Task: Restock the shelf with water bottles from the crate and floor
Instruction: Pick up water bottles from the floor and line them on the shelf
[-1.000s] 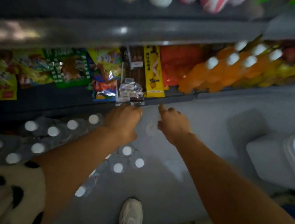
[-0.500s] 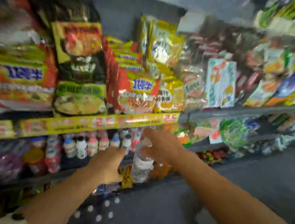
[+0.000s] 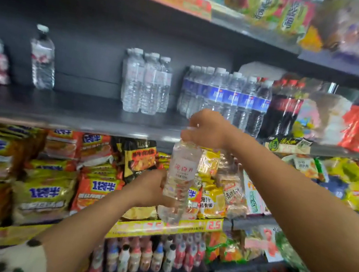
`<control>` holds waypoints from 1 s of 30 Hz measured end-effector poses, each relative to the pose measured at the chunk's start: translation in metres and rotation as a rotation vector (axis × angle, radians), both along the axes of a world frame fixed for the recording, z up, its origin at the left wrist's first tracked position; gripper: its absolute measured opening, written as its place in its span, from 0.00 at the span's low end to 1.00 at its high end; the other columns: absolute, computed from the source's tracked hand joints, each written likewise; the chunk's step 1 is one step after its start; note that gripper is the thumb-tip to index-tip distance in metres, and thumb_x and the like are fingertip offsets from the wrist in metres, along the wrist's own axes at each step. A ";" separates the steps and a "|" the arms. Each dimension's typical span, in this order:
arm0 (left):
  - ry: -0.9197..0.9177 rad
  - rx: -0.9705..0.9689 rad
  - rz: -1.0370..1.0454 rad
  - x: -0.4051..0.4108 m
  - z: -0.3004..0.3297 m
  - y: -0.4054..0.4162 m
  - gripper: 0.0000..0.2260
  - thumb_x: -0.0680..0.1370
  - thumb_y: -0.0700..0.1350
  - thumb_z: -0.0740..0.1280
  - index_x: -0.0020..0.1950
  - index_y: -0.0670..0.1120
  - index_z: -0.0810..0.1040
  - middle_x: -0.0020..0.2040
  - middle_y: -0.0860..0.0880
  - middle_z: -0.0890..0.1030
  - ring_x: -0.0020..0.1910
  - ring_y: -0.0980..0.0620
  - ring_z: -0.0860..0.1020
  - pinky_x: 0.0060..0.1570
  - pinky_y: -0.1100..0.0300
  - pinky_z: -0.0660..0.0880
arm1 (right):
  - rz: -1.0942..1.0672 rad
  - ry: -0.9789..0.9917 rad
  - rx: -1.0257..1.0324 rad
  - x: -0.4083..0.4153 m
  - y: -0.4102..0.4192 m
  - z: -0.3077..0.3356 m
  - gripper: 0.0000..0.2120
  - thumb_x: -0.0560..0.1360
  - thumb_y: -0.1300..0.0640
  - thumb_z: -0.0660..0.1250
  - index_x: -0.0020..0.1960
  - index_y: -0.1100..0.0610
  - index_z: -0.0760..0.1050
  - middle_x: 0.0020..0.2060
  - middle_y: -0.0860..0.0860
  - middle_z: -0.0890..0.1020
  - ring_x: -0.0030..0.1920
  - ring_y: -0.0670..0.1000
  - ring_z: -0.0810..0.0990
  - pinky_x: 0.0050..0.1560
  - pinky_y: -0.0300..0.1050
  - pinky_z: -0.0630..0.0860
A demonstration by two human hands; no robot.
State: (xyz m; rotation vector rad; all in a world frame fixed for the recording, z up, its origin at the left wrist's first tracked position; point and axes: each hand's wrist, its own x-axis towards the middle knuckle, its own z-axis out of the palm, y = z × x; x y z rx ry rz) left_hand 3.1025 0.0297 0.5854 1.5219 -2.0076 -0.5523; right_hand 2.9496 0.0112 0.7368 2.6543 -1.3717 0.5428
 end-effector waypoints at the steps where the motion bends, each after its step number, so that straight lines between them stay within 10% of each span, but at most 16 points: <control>1: 0.018 -0.032 0.002 0.003 0.009 0.001 0.18 0.65 0.49 0.80 0.49 0.57 0.77 0.43 0.61 0.81 0.41 0.67 0.77 0.41 0.69 0.74 | 0.013 -0.012 -0.009 0.002 0.000 0.009 0.18 0.75 0.49 0.64 0.46 0.65 0.80 0.45 0.60 0.81 0.48 0.58 0.78 0.45 0.46 0.73; 7: 0.106 -0.122 0.073 0.019 0.072 -0.015 0.17 0.61 0.50 0.81 0.47 0.50 0.81 0.44 0.54 0.85 0.45 0.55 0.83 0.51 0.50 0.80 | 0.099 -0.190 -0.066 0.013 -0.019 0.068 0.12 0.71 0.51 0.68 0.37 0.61 0.78 0.36 0.56 0.80 0.40 0.55 0.78 0.38 0.45 0.73; 13: 0.160 -0.194 0.127 0.025 0.138 -0.060 0.10 0.68 0.41 0.78 0.37 0.49 0.77 0.28 0.63 0.79 0.31 0.68 0.78 0.39 0.73 0.75 | 0.139 -0.340 -0.141 0.028 -0.083 0.127 0.14 0.69 0.50 0.68 0.40 0.62 0.81 0.36 0.55 0.81 0.37 0.52 0.79 0.41 0.46 0.77; 30: 0.188 -0.184 0.405 0.054 0.135 -0.274 0.16 0.71 0.45 0.76 0.57 0.46 0.79 0.53 0.49 0.83 0.53 0.49 0.81 0.60 0.47 0.75 | 0.138 -0.162 -0.177 0.090 -0.305 0.133 0.16 0.75 0.47 0.64 0.37 0.58 0.67 0.41 0.56 0.72 0.42 0.57 0.71 0.42 0.44 0.64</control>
